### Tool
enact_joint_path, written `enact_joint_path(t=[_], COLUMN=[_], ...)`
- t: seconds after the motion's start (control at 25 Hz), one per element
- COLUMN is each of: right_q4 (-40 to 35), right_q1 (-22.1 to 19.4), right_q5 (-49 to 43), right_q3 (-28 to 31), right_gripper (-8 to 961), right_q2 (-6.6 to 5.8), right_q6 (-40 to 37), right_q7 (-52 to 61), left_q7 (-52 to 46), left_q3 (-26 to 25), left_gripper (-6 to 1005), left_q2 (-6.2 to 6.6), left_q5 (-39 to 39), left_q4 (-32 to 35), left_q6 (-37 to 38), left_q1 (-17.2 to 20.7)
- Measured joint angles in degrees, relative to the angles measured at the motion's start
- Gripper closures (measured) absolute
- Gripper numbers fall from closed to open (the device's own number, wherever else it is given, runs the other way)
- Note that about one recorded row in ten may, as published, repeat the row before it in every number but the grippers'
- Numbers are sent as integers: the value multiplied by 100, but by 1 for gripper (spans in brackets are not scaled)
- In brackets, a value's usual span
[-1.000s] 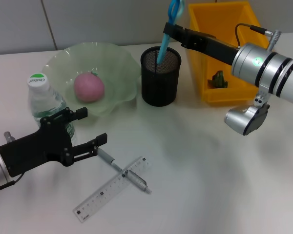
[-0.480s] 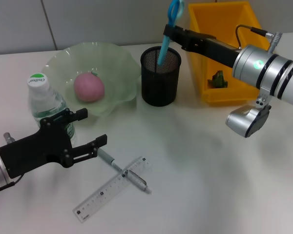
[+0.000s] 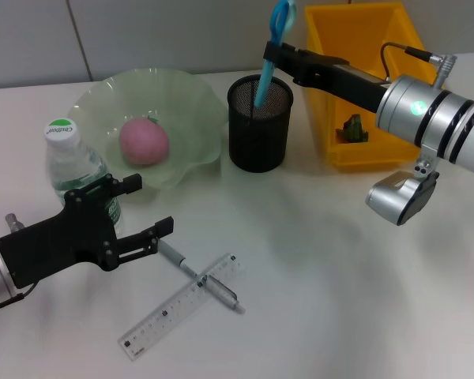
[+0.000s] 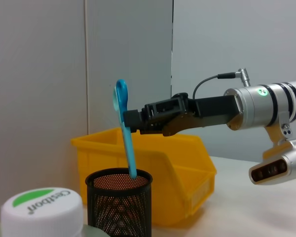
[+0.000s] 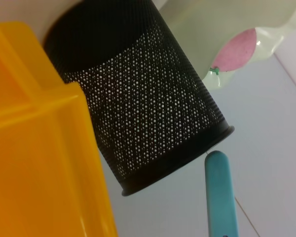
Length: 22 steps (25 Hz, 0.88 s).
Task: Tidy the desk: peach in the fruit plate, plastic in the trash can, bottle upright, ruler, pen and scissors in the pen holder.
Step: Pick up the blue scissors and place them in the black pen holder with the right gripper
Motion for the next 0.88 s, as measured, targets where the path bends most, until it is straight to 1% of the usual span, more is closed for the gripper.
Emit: enact_joint_path(t=[0.44, 0.72, 0.88], right_q4=[42, 70, 99], right_q1=[-15, -16, -29], right_q5=[6, 219, 372], right_q3=[16, -49, -109], right_gripper=[626, 589, 403], right_q2=[-2, 14, 29], right_q6=[49, 28, -1], right_q7=[-2, -30, -31], left_q7=[131, 137, 142], left_q3=[8, -25, -36], left_gripper=[217, 219, 219], left_q2=[-7, -7, -7], left_q5=[-162, -184, -186], left_q4=[-69, -60, -47], left_q6=[14, 73, 110], left_q1=[-2, 0, 0])
